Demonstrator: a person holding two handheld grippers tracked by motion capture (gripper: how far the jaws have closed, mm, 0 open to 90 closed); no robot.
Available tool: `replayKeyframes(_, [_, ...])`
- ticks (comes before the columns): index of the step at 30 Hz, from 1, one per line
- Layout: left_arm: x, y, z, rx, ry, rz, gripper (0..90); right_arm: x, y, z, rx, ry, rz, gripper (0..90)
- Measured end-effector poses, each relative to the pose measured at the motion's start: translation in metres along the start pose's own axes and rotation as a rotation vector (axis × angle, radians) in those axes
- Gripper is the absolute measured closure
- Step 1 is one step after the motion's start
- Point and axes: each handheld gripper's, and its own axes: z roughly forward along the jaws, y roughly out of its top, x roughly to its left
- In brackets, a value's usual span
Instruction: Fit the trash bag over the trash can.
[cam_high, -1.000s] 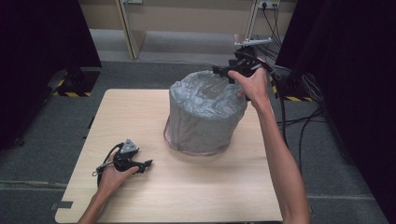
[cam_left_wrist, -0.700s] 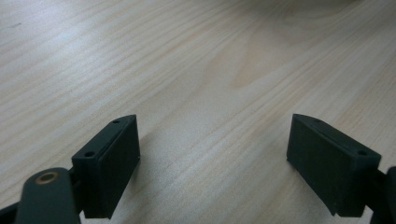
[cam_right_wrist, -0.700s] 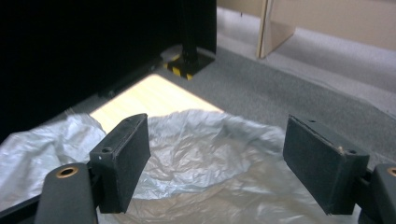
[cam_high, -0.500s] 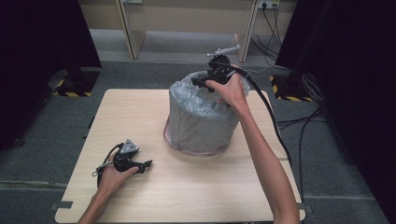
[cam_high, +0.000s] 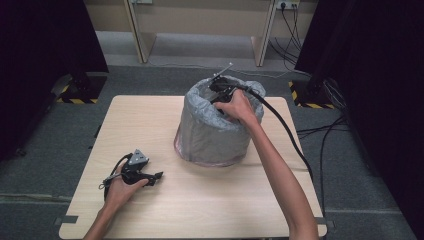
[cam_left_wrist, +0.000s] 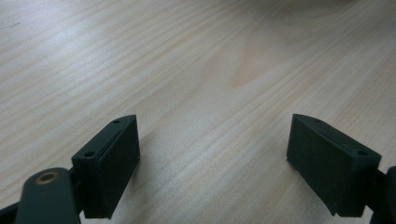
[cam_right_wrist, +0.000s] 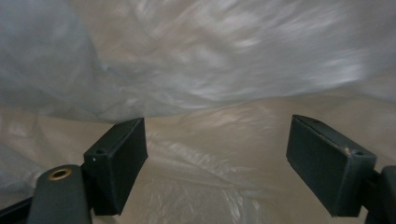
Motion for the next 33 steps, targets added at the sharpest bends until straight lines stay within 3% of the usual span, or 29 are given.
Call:
replayKeyframes(2, [0.000, 0.000, 0.000, 0.000, 0.000, 0.000, 16.3, 0.001, 0.000, 0.003, 0.027, 0.009, -0.007, 21.6])
replayKeyframes(7, [0.000, 0.000, 0.000, -0.001, -0.001, 0.001, 16.3, 0.001, -0.002, 0.006, 0.085, -0.029, -0.023, 20.6])
replayKeyframes(9, [0.000, 0.000, 0.000, -0.001, -0.001, 0.001, 16.4, 0.000, -0.002, 0.001, 0.041, -0.035, -0.021, 21.3])
replayKeyframes(10, [0.000, 0.000, 0.000, -0.001, -0.001, 0.001, 16.3, -0.001, 0.000, -0.005, -0.016, -0.040, -0.003, 22.3])
replayKeyframes(11, [0.000, 0.000, 0.000, 0.000, -0.001, 0.001, 16.3, -0.001, 0.000, -0.005, -0.016, -0.040, -0.003, 22.9])
replayKeyframes(13, [0.000, 0.000, 0.000, 0.000, -0.002, 0.001, 16.3, -0.002, 0.001, -0.012, -0.071, -0.042, 0.013, 22.9])
replayKeyframes(18, [0.000, 0.000, 0.000, -0.001, -0.002, 0.000, 16.4, -0.003, 0.001, -0.036, -0.213, -0.009, 0.080, 23.1])
replayKeyframes(24, [0.000, 0.000, 0.000, -0.001, -0.002, 0.000, 16.3, 0.005, 0.002, -0.066, -0.353, -0.002, 0.110, 21.9])
replayKeyframes(28, [0.000, 0.000, 0.000, -0.001, -0.002, 0.000, 16.3, 0.018, 0.003, -0.069, -0.357, 0.002, 0.074, 21.4])
replayKeyframes(33, [0.000, 0.000, 0.000, -0.001, -0.002, 0.001, 16.3, 0.033, 0.000, -0.050, -0.279, -0.071, 0.024, 21.9])
